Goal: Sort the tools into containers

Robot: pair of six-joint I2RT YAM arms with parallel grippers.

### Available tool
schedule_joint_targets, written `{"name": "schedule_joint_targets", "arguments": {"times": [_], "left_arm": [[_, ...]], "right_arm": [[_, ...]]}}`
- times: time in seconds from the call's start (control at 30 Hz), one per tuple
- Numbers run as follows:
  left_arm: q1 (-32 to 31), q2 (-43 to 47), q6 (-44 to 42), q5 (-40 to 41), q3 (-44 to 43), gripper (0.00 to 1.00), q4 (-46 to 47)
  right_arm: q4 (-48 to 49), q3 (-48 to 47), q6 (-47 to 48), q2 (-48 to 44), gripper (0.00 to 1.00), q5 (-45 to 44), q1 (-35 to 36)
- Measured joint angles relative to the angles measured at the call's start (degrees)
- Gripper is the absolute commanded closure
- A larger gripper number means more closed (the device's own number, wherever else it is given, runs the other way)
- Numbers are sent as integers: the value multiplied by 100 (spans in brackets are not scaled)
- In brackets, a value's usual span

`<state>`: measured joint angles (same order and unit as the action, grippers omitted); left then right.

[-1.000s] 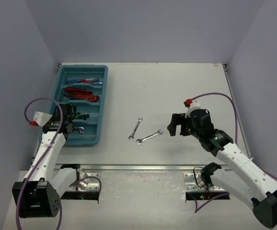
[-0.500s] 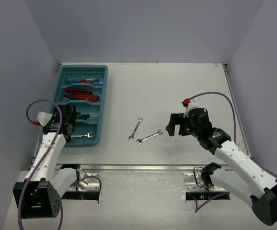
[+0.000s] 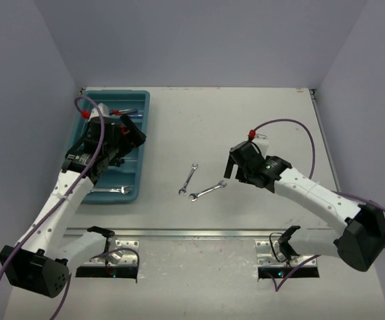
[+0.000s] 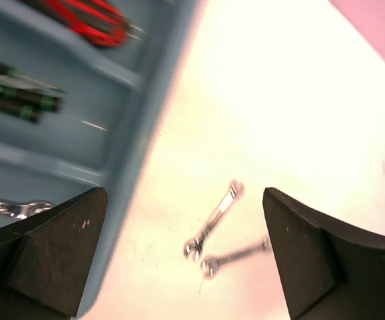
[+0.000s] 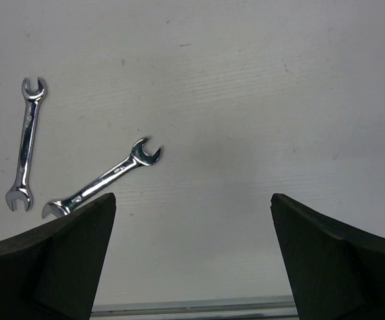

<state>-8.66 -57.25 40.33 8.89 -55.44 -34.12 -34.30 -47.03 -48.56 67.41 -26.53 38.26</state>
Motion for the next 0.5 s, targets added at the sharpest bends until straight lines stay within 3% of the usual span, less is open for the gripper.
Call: {"name": "schedule_joint_targets", "arguments": {"times": [0.1,0.23,0.37,0.5], "left_arm": [[-542,5,-610,-318,-329,0,-185],[-641,238,-1202,-26,-354,0,-486],[-637,543,-1523,193,76,0,-434],[-638,743,-1660,54,816,0,-204]], "right_arm": [[-506,-309,-1221,480,1,-269,223],[-1156,-549,-2731,1041,3,-337,439],[-1788,-1364,-3799,2052,7,-230,682],[-1779,-2021,-4309,2940,11,26,896]]}}
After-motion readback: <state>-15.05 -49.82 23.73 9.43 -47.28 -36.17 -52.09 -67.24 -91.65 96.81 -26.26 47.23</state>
